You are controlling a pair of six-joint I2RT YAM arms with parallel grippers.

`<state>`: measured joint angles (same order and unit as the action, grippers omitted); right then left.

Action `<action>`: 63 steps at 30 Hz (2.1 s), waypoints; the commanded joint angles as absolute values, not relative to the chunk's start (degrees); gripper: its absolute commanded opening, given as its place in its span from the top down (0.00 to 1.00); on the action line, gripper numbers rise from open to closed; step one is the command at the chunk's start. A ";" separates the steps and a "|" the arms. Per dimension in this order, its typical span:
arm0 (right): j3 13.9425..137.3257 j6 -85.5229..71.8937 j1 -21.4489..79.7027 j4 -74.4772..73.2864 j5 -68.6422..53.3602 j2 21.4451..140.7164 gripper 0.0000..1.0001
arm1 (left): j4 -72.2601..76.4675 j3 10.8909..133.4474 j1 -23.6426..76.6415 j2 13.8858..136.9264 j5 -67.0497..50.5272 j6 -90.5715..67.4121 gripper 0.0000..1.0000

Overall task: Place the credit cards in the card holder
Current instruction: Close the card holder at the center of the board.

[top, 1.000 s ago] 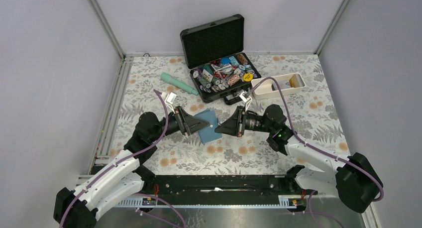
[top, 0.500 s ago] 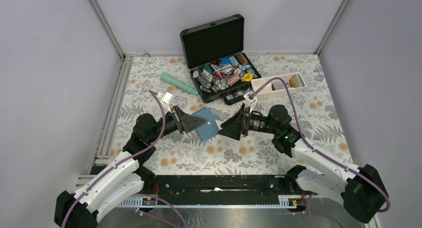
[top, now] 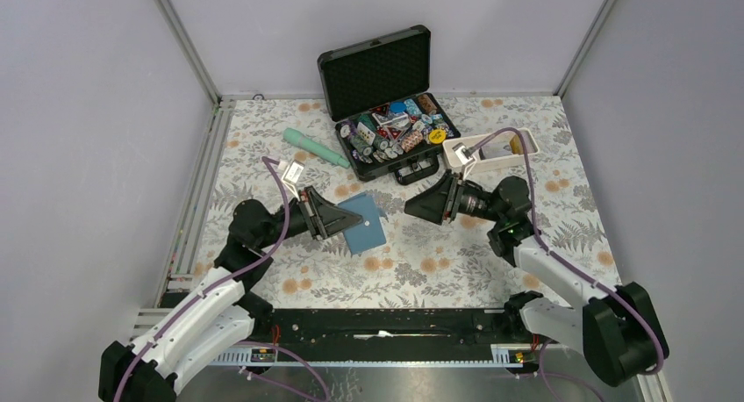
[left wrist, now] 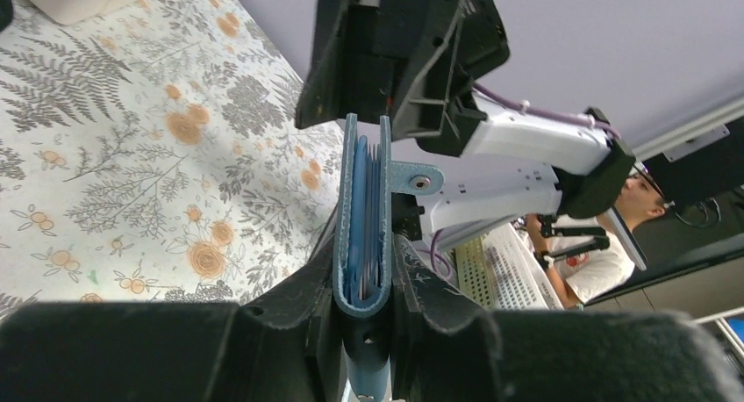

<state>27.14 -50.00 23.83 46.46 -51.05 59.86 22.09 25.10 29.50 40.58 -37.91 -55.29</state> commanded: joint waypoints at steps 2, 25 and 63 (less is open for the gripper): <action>28.36 -62.31 23.82 66.20 -58.42 65.25 0.38 | 26.13 28.31 29.18 39.18 -43.50 -53.90 1.00; 33.32 -63.41 34.09 72.93 -57.44 73.48 0.43 | 27.90 30.32 29.18 40.93 -48.56 -55.11 1.00; 35.88 -65.48 39.34 76.61 -56.50 79.77 0.40 | 24.45 30.31 29.18 40.29 -45.90 -53.93 1.00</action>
<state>33.10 -67.61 38.48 76.49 -56.66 80.90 22.41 27.42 29.43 41.19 -46.68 -54.98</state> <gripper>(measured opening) 0.608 0.217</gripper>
